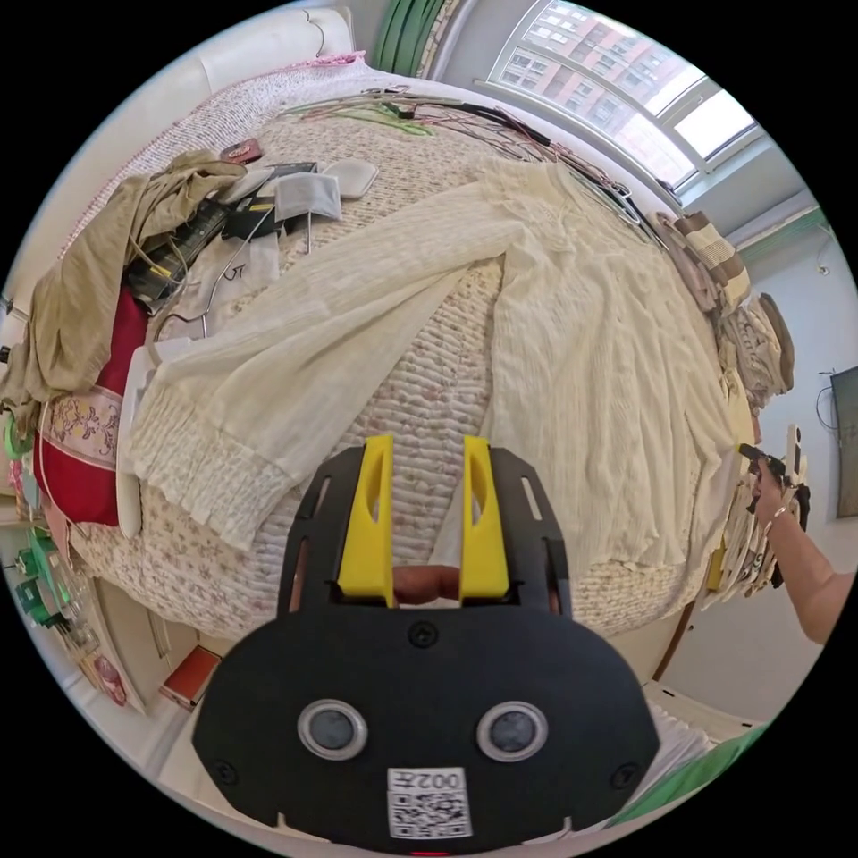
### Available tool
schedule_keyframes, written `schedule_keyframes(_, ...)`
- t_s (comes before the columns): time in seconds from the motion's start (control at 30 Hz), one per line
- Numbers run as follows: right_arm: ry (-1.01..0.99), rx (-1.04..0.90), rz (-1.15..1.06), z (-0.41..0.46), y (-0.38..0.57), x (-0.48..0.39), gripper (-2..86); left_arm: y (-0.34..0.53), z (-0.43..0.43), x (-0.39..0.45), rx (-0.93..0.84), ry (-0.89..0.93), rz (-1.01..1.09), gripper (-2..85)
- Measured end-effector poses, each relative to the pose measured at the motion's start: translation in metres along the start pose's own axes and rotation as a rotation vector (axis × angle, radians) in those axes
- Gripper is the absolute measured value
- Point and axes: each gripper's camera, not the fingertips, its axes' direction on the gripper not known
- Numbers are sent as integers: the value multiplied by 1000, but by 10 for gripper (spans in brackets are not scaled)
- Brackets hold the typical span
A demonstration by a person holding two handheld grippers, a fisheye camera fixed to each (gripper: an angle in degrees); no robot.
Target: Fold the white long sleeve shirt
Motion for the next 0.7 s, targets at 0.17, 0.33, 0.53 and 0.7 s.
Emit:
schedule_keyframes(0.17,65,-107,-31,17,-14,-10,53,7,8,3,-27,3,2,91)
schedule_keyframes(0.33,-45,38,84,-46,4,-22,59,15,10,-7,-52,3,-15,95)
schedule_keyframes(0.53,-406,-10,-219,-98,83,-115,51,18,6,-19,-41,105,-62,103)
schedule_keyframes(0.7,-446,-93,-311,-97,133,-147,59,22,6,-14,-55,144,-8,115)
